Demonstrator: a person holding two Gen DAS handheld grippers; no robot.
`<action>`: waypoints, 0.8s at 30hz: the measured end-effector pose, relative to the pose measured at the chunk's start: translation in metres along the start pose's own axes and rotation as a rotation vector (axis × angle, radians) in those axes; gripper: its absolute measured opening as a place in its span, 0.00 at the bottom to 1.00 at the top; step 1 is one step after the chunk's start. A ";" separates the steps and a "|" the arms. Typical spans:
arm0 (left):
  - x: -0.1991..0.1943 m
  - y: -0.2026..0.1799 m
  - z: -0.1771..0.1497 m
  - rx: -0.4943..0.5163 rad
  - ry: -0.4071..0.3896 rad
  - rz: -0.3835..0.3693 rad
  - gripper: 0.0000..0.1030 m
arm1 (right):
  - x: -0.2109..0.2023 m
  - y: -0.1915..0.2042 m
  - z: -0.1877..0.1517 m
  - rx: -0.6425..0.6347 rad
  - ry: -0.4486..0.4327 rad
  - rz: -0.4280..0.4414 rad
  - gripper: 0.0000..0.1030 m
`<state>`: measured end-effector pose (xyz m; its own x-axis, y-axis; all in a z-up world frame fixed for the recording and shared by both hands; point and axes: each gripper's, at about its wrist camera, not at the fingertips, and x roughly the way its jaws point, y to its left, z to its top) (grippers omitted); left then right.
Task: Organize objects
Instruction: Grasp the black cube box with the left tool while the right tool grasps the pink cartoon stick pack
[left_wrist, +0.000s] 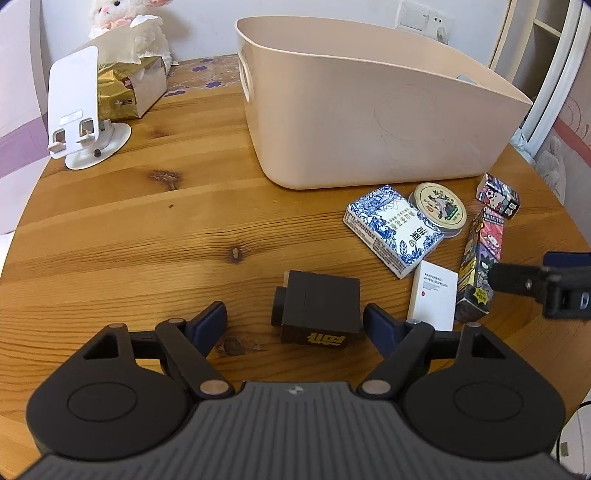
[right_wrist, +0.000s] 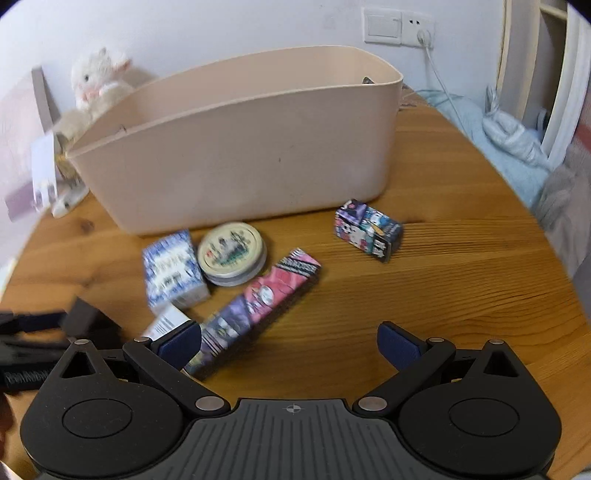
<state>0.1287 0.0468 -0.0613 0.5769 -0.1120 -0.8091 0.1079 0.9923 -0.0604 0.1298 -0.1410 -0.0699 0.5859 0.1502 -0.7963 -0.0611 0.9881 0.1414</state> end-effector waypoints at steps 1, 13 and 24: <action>0.000 0.001 0.000 -0.007 0.001 -0.004 0.80 | 0.001 0.003 0.001 -0.008 -0.005 -0.008 1.00; -0.002 0.006 0.003 -0.021 -0.010 0.012 0.76 | 0.015 0.021 -0.004 -0.090 0.033 -0.049 0.96; -0.001 -0.002 0.002 0.038 -0.030 0.052 0.46 | 0.011 0.002 -0.004 -0.096 0.005 -0.106 0.28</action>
<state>0.1298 0.0445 -0.0594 0.6068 -0.0624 -0.7924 0.1076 0.9942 0.0041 0.1326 -0.1370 -0.0810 0.5896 0.0451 -0.8065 -0.0768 0.9970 -0.0003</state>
